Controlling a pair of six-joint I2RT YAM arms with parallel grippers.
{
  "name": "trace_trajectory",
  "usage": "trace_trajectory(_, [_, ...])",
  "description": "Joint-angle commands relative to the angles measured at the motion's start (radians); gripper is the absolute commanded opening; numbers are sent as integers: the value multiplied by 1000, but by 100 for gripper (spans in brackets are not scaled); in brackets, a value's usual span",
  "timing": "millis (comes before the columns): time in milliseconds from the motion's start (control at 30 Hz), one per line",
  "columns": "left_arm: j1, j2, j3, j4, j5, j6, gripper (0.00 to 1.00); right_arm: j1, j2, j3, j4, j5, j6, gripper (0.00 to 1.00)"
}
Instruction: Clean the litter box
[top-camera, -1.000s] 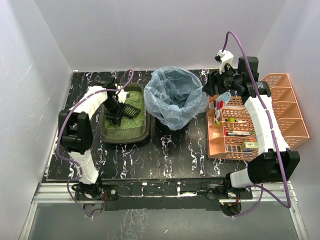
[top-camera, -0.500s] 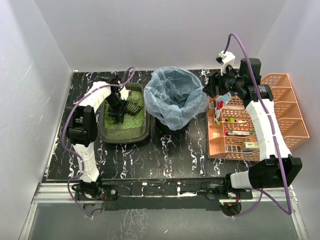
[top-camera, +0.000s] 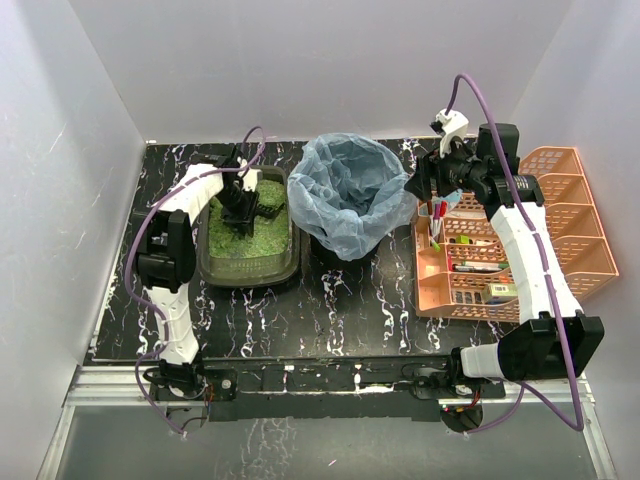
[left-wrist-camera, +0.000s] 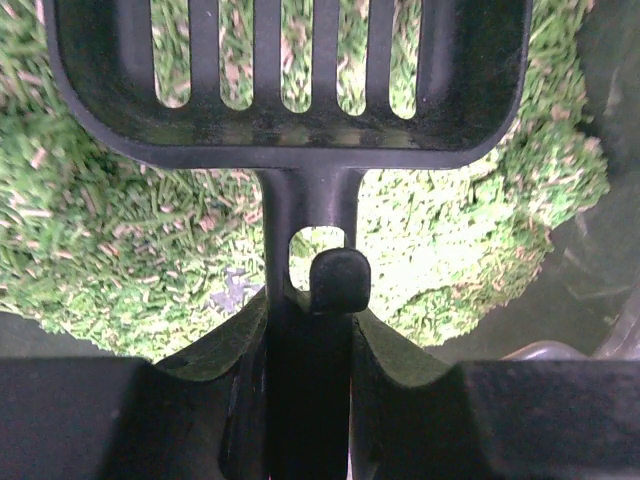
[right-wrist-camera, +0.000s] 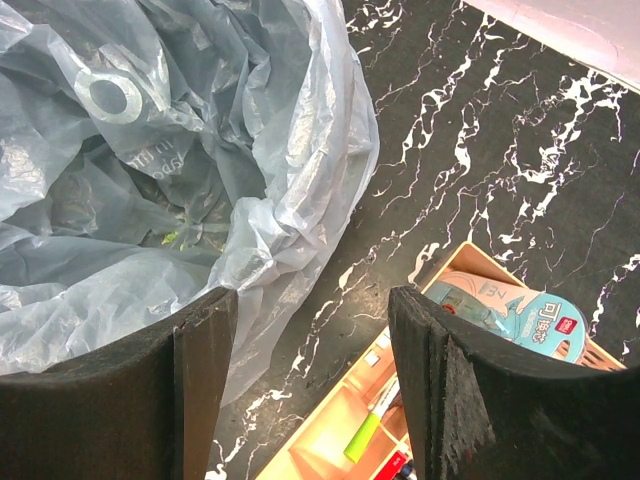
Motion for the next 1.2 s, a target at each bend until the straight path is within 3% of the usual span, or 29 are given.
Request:
trace_trajectory(0, [10,-14,-11,136,18,-53,0,-5,-28,-4,76,-24,-3,67])
trace_trajectory(600, [21,-410,-459,365,-23,24,0,-5,-22,0,71,-13,-2,68])
trace_trajectory(867, [47,-489,-527,381,31,20,0,-5,-13,20,60,-17,6,68])
trace_trajectory(1000, [60,-541,-564,380,-22,43,0,-5,-13,21,57,-14,8,68])
trace_trajectory(1167, [105,-520,-557,357,37,42,0,-5,-12,22,62,-19,12,68])
